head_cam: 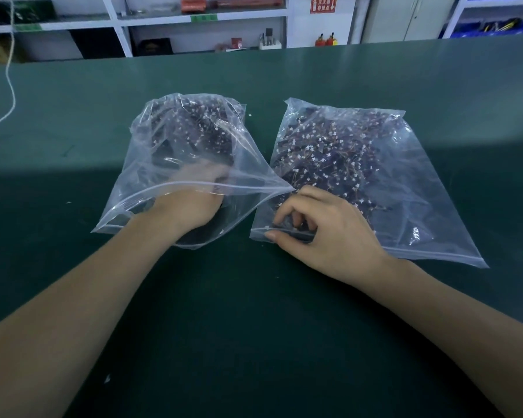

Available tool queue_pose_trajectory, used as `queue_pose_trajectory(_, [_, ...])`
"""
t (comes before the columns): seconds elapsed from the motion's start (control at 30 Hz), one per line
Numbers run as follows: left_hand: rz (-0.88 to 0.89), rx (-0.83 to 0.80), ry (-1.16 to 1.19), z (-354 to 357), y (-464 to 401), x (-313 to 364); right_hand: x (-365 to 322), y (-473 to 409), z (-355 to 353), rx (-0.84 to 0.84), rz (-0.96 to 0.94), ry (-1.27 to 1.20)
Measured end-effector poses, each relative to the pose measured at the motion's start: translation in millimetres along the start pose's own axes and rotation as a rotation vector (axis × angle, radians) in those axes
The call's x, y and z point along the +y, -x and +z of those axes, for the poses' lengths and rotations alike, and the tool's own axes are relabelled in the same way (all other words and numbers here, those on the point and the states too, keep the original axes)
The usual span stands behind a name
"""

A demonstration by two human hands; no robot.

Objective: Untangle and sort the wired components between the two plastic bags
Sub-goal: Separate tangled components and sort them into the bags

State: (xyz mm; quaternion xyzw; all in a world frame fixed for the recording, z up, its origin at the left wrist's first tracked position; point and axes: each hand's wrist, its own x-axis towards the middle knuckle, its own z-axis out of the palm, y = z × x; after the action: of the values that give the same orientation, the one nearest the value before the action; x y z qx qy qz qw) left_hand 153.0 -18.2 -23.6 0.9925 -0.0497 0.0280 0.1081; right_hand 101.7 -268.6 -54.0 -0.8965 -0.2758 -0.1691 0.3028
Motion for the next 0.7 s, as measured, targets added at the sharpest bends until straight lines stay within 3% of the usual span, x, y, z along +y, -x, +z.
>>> queue_pose_trajectory(0.07, [0.113,0.111,0.018,4,10,-3,0,0,0,-0.001,-0.006,-0.010])
queue_pose_trajectory(0.4, [0.203,0.401,-0.023,6,67,-6,4,1,-3,0.036,-0.020,-0.064])
queue_pose_trajectory(0.7, [0.254,0.550,0.124,5,70,-6,4,0,-6,0.042,-0.009,-0.127])
